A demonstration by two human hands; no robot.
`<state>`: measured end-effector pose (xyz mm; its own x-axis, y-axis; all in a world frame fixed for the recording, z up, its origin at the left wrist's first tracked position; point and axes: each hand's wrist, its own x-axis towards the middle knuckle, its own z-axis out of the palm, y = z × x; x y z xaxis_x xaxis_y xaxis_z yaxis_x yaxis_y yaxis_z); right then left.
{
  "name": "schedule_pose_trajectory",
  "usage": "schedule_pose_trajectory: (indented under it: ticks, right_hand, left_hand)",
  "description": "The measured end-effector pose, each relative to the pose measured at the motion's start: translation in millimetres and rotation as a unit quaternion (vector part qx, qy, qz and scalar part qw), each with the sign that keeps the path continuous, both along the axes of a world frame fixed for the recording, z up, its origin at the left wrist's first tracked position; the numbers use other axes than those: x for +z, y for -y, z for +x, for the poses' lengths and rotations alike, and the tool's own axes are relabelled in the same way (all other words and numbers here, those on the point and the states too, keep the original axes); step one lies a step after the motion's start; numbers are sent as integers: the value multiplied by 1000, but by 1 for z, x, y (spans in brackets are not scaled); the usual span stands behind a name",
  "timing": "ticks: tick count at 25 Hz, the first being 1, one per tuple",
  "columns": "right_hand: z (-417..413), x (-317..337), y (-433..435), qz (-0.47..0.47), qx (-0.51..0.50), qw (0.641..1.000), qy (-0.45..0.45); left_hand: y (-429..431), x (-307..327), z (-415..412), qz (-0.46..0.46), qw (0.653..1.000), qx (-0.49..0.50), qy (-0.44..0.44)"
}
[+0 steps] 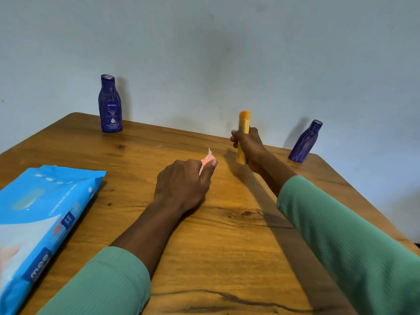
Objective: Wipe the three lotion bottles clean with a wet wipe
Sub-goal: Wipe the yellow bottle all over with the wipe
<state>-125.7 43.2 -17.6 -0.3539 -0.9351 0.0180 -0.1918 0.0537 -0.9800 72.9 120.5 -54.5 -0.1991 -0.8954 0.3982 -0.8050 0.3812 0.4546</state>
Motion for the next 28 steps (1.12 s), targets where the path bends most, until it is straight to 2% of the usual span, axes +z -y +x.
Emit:
schedule_pose_trajectory:
  ticks: [2, 3, 8, 12, 16, 21, 28]
  right_hand:
    - [-5, 2, 21, -22, 2, 998, -67]
    - [-9, 5, 30, -36, -1, 997, -70]
    - [-33, 25, 77, -54, -35, 995, -71]
    - [-20, 12, 100, -13, 32, 997, -68]
    - [-12, 3, 105, -7, 85, 994, -68]
    - [-19, -13, 97, 1, 90, 994, -59]
    - [-20, -14, 97, 3, 86, 993, -78]
  left_hand:
    - [0, -6, 0, 9, 1000, -5, 3]
    - [1, -7, -1, 11, 1000, -9, 3]
    - [9, 6, -9, -17, 1000, -7, 13]
    - [6, -5, -5, -8, 1000, 6, 24]
    - [9, -9, 0, 3, 999, 3, 40]
    - [11, -10, -2, 13, 998, 2, 66]
    - [11, -9, 1, 21, 998, -10, 57]
